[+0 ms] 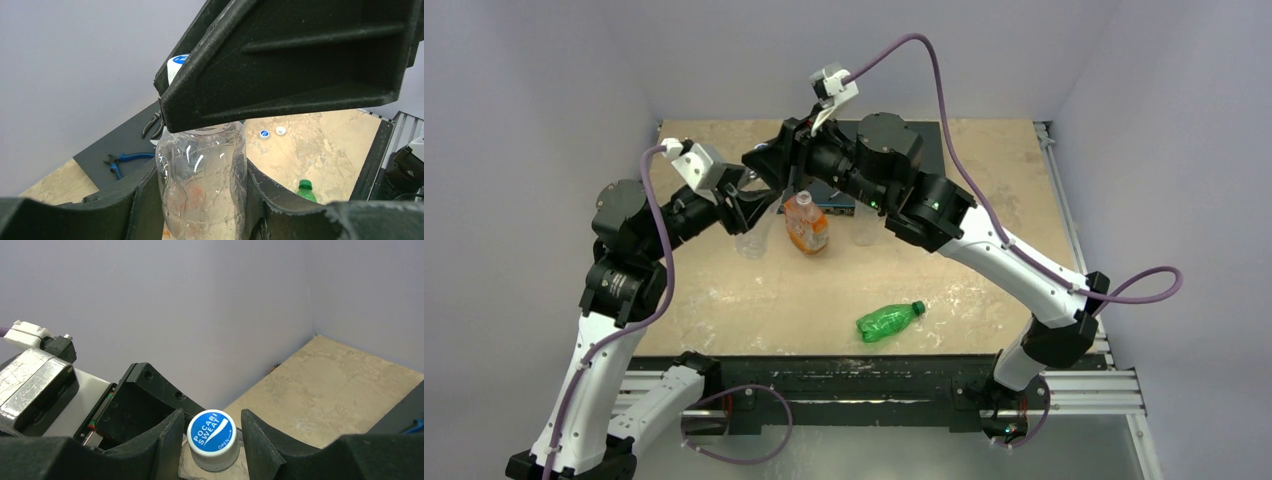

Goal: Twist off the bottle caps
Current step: Unscrew the bottle cap from the plastic bottle.

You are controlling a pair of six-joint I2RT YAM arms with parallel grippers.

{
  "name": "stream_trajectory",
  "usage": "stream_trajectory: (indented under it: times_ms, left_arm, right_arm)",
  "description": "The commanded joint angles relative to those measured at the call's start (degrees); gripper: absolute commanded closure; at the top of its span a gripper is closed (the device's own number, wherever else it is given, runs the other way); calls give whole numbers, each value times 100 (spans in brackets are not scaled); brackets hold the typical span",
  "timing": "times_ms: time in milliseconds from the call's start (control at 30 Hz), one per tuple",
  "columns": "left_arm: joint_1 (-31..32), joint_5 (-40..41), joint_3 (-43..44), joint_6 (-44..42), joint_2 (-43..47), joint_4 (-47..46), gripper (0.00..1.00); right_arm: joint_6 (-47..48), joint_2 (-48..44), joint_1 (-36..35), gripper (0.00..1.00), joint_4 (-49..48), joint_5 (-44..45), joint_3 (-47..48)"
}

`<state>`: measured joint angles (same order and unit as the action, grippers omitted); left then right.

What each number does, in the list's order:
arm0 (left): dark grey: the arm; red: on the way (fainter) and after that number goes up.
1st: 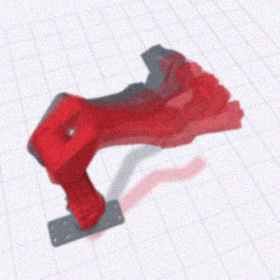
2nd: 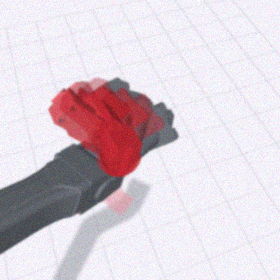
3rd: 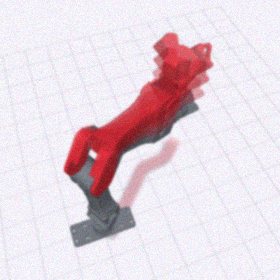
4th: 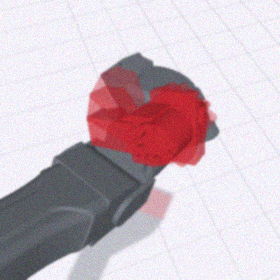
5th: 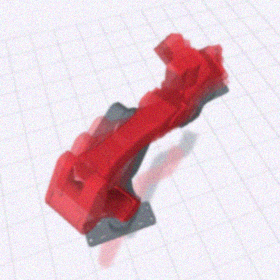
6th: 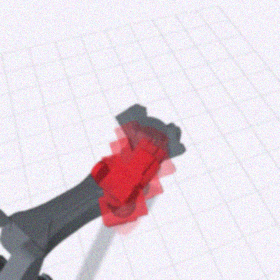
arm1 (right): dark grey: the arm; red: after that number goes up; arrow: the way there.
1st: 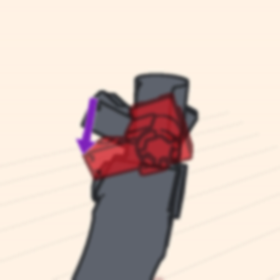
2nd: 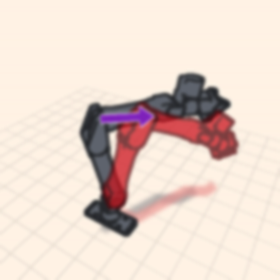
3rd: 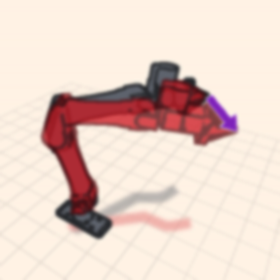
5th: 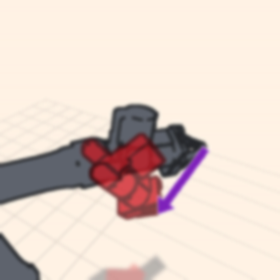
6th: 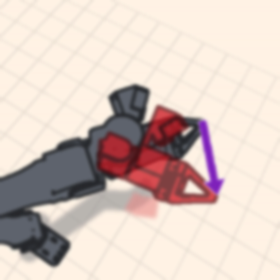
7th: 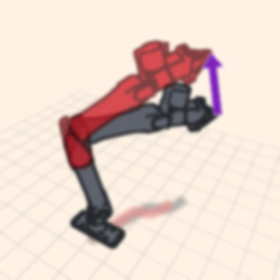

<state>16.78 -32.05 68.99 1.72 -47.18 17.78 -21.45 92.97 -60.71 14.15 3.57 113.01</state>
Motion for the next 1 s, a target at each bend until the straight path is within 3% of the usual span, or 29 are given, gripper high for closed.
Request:
stream_trajectory:
  times_ms: [0, 267, 467, 667, 767, 900, 967]
  left_arm:
    - [-25, 61, 176, -27, 5, -178, 100]
    - [-25, -196, 115, 46, 49, -177, 100]
    - [-25, -1537, 46, 597, 179, -567, 100]
    - [-25, -2687, 61, 1790, 121, -1405, 100]
    - [-26, -3003, 91, 2573, 94, -2069, 95]
    - [-25, -3113, 215, 3235, 57, -2453, 95]
    - [-25, -3110, 273, 3238, 21, -2365, 96]
  right_arm:
    - [-61, -276, -11, 54, -349, 135, -117]
    - [188, -420, -11, 81, -362, -151, -20]
    - [711, -752, 90, 83, -679, -1354, -179]
    - [718, -1241, 310, 89, -1514, -3502, -833]
    - [685, -1221, 357, 91, -1526, -4148, -722]
    - [576, -1108, 358, 88, -1555, -4785, -574]
    - [595, -1082, 358, 76, -1582, -4887, -564]
